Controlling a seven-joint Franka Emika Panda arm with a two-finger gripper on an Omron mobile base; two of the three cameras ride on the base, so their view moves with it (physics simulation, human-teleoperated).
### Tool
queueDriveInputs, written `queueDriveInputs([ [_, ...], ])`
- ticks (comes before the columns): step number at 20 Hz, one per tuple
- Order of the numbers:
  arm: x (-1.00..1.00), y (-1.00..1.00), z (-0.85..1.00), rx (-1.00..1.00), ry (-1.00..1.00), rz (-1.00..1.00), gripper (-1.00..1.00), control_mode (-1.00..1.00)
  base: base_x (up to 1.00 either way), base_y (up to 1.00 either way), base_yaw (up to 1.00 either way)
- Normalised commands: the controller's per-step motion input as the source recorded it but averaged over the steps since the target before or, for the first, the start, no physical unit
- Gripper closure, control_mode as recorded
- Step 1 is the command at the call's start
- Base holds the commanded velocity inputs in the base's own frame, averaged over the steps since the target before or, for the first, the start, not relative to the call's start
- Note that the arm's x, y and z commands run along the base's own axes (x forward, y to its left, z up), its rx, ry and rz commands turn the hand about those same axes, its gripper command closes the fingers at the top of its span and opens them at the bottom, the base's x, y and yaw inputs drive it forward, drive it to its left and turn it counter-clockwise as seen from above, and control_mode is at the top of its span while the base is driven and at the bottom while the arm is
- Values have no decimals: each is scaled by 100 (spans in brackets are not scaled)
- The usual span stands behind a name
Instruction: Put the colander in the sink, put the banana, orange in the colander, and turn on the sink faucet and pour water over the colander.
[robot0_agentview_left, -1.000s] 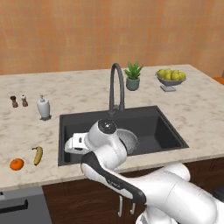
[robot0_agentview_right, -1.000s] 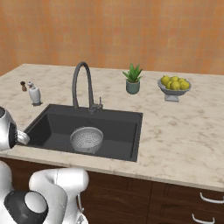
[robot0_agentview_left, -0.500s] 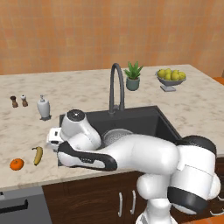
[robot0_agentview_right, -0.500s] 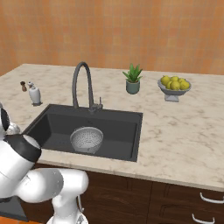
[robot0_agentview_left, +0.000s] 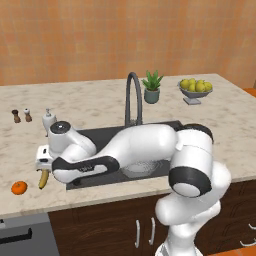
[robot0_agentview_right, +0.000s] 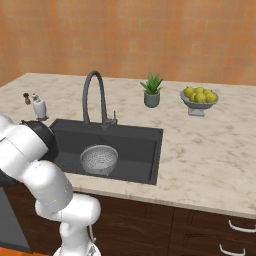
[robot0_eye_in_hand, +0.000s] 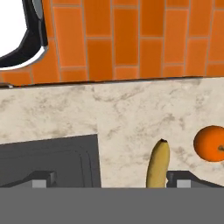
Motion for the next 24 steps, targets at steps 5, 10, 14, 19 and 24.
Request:
queueDriveInputs([
  [5,20,26,-33,-7,0,0,-100,-100,0,0,0],
  [10,28,29,-27,-6,2,0,-100,-100,0,0,0],
  [14,33,31,-17,-5,5,0,-100,-100,0,0,0],
  [19,36,33,-18,-7,7,0,-100,-100,0,0,0],
  [24,37,9,-37,-3,4,0,-100,-100,0,0,0],
])
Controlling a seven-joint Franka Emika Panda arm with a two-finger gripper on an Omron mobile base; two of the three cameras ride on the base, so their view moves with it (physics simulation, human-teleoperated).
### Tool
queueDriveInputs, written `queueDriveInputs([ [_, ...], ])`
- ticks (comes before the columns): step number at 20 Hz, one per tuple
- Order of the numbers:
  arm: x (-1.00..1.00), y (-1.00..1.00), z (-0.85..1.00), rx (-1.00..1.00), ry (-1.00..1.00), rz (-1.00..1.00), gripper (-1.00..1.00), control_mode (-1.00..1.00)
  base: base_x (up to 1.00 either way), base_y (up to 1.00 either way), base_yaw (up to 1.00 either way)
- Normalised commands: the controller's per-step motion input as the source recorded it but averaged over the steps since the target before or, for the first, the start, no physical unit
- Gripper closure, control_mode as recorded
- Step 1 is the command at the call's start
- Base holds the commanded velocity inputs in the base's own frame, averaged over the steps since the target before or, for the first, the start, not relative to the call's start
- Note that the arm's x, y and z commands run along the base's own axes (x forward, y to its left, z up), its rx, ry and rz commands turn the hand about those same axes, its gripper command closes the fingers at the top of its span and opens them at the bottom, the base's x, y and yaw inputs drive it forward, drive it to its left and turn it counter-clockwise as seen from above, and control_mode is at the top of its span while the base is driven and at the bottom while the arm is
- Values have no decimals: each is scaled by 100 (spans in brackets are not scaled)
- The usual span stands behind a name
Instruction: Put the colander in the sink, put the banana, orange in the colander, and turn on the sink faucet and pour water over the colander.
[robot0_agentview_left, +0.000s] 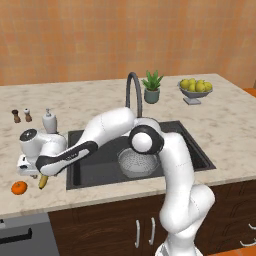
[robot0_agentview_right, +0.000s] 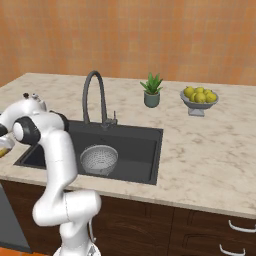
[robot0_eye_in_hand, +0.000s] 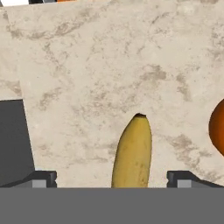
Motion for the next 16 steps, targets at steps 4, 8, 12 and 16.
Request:
queueDriveInputs([
  [4,29,0,-40,0,0,0,-100,-100,0,0,0],
  [8,8,-4,-52,1,-4,0,-100,-100,0,0,0],
  [12,0,-16,-59,5,-9,0,-100,-100,0,0,0],
  [16,-2,-23,-61,6,-11,0,-100,-100,0,0,0],
])
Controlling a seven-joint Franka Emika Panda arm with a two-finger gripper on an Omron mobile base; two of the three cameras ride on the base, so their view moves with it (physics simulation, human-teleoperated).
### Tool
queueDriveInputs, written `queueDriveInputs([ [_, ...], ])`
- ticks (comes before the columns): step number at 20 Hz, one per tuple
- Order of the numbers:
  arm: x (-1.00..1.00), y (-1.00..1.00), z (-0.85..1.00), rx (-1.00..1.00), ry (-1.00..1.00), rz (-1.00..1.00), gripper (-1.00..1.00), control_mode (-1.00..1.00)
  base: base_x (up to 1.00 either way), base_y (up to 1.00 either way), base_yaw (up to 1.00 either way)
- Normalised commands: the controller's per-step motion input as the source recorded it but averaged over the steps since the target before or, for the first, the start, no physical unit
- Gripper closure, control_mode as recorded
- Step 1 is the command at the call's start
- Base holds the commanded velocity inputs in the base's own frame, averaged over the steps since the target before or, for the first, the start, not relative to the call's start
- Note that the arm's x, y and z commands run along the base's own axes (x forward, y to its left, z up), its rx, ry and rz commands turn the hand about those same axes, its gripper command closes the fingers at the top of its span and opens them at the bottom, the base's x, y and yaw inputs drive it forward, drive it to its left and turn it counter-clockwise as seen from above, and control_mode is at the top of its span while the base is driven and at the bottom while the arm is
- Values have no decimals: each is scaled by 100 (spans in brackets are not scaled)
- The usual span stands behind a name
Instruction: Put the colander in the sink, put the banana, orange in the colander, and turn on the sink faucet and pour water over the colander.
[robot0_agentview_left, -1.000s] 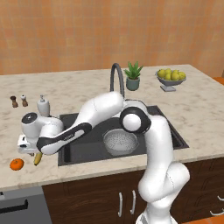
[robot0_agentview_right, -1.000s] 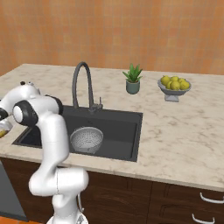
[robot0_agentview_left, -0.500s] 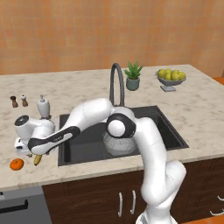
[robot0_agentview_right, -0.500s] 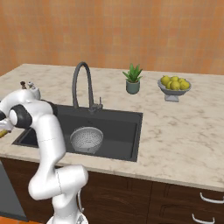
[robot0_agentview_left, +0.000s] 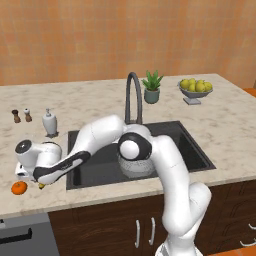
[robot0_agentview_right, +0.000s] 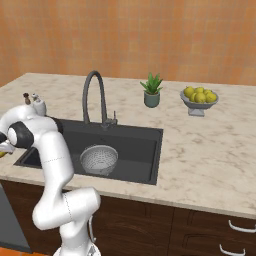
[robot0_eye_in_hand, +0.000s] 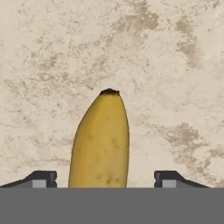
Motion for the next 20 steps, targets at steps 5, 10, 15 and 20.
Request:
queueDriveInputs([
  [5,-14,-65,-66,9,-11,-4,100,-100,0,0,0],
  [10,-2,-54,-46,9,-5,-8,100,-100,0,0,0],
  [15,1,-6,4,3,0,-11,100,-100,0,0,0],
  [20,-15,-15,90,3,0,-18,100,-100,0,0,0],
])
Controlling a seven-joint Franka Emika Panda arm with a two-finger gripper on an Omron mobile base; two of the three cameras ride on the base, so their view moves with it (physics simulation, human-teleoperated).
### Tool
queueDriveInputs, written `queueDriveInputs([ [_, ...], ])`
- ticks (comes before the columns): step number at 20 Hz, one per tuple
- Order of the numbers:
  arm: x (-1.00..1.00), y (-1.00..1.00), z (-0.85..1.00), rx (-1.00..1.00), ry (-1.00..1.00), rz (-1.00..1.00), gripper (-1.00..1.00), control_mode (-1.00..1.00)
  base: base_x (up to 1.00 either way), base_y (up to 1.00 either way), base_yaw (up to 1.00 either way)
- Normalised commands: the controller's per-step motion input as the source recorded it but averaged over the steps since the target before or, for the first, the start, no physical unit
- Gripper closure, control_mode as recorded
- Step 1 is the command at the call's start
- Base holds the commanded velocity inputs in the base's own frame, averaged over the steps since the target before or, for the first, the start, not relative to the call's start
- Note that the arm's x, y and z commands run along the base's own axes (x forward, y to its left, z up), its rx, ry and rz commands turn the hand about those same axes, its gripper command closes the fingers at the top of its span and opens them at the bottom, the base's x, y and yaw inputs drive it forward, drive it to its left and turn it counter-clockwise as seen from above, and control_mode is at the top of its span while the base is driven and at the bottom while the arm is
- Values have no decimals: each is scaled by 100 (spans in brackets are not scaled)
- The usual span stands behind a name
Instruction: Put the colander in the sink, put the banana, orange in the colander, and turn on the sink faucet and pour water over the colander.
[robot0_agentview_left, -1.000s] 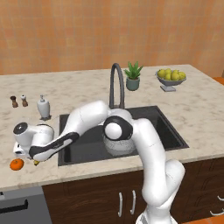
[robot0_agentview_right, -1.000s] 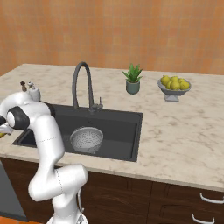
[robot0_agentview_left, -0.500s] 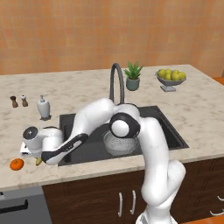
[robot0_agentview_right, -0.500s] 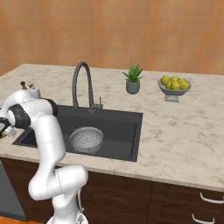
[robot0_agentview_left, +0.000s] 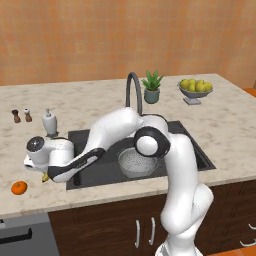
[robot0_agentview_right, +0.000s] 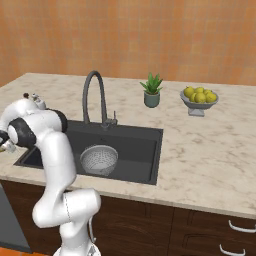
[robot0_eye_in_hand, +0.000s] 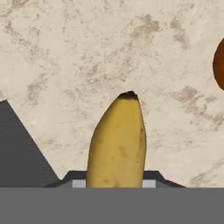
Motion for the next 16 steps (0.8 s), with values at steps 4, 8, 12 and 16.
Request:
queueDriveInputs([
  [4,-57,-87,65,3,-9,-25,100,-100,0,0,0],
  [8,-65,-100,13,12,-30,-16,100,-100,0,0,0],
  [12,-68,-100,34,19,-21,-14,100,-100,0,0,0],
  [16,-46,-100,84,21,2,-19,100,-100,0,0,0],
])
